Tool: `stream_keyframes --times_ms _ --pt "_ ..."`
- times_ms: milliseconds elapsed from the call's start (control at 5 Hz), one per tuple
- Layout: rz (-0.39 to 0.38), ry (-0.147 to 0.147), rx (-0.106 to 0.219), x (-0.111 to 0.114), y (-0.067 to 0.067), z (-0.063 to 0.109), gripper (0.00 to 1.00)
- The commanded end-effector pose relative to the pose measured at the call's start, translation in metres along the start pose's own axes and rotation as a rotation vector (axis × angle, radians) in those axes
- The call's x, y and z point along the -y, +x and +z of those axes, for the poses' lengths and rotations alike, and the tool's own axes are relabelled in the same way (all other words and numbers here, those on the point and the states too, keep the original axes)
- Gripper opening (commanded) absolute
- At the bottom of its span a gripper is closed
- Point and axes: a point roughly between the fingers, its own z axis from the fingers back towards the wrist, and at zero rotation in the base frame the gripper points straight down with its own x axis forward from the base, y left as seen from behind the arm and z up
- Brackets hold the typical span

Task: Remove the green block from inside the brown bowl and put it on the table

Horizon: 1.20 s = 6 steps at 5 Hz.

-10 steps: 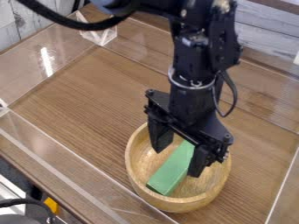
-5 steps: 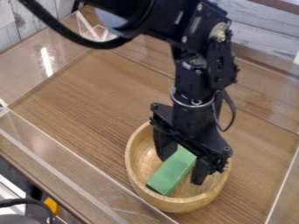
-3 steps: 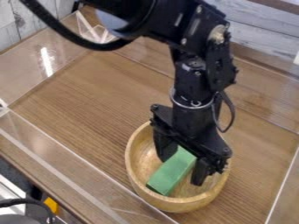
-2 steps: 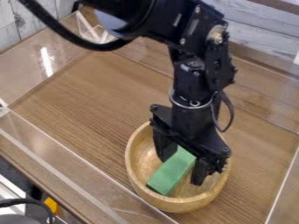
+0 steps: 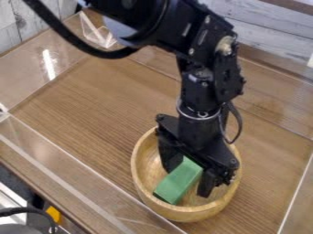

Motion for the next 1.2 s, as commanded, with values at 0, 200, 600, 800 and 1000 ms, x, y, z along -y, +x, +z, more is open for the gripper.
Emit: stream_keyframes --times_ms 0,200,600,800,1000 --pt "0.007 0.008 0.013 -0.002 0.003 0.000 1.00" --pt "0.010 0.013 0.011 -0.003 0.003 -0.003 0.00" --pt "0.019 0.007 0.022 -0.005 0.003 0.006 0.00" --pt "0.029 -0.002 0.040 -0.007 0.005 0.017 0.00" --pt "0.055 -0.007 0.075 -0.011 0.010 0.037 0.00"
